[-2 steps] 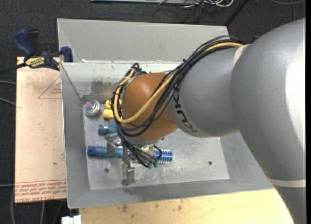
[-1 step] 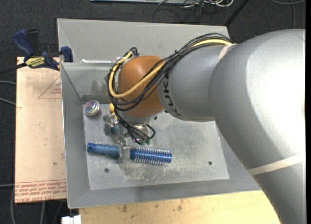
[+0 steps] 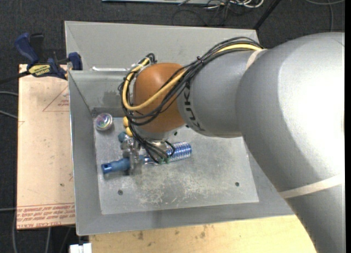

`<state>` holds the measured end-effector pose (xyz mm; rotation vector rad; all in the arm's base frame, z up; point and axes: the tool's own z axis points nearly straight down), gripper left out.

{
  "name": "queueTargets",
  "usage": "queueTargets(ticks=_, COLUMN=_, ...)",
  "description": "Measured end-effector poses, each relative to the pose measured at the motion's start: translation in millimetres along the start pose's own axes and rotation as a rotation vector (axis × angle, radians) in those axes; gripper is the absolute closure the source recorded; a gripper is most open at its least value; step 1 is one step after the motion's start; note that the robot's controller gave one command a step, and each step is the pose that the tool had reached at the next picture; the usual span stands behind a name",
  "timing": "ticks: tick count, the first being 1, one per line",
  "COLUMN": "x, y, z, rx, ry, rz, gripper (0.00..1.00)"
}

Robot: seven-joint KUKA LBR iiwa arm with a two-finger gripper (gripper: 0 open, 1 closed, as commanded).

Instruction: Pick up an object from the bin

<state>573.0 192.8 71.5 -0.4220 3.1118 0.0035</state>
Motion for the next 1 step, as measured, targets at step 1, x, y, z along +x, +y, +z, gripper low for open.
queueTargets(ticks=1, x=51.3, y=29.0, z=-148.7, rx=0.0, ry=-0.006, rz=-0.092, gripper=1.0)
